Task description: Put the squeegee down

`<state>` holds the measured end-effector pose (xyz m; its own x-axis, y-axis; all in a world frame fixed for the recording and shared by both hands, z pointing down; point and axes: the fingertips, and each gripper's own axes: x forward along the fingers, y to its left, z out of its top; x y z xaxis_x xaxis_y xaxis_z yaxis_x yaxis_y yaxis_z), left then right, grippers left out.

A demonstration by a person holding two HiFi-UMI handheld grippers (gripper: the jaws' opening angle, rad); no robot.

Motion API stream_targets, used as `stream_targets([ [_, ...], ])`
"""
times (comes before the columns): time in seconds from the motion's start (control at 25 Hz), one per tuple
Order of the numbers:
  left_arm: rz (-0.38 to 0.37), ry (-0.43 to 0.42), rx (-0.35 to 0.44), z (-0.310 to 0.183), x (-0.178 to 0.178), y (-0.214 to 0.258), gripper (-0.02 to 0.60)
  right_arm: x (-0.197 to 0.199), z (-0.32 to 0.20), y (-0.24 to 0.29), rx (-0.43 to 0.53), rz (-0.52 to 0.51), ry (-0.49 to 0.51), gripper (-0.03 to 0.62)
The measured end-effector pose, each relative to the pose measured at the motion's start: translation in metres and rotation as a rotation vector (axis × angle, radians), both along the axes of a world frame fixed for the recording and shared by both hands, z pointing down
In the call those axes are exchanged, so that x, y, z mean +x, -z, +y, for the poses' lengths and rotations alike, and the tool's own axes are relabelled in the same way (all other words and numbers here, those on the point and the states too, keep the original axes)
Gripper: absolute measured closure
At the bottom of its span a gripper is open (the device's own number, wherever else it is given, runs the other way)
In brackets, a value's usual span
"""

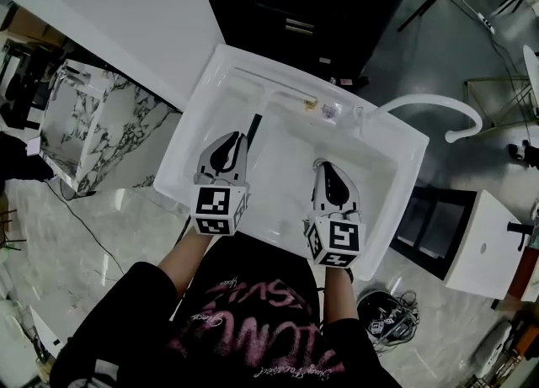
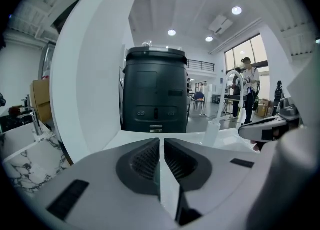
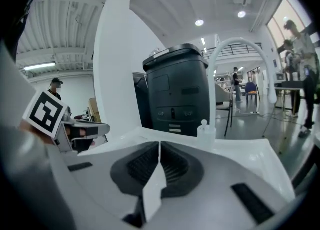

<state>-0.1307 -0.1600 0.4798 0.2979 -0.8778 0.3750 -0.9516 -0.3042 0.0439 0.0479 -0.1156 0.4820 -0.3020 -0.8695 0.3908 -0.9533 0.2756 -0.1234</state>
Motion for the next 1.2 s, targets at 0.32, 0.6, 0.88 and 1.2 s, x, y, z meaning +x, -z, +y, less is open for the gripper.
stream_targets([
  [0.32,0.033,0.009,0.044,0.006,0.005,0.025,0.561,0.004,-0.007,0.033,0.088,0.011,0.005,0.572],
  [0.6,0.037,-0.005,0.112,0.008,0.018,0.051,0.571,0.014,-0.006,0.054,0.142,0.02,-0.003,0.572],
  [0.88,0.036,-0.002,0.148,0.013,0.028,0.062,0.571,0.025,-0.004,0.072,0.202,0.031,-0.007,0.572],
  [1.2,0.048,-0.003,0.202,0.025,0.043,0.08,0.571,0.036,0.002,0.09,0.263,0.039,-0.006,0.574],
])
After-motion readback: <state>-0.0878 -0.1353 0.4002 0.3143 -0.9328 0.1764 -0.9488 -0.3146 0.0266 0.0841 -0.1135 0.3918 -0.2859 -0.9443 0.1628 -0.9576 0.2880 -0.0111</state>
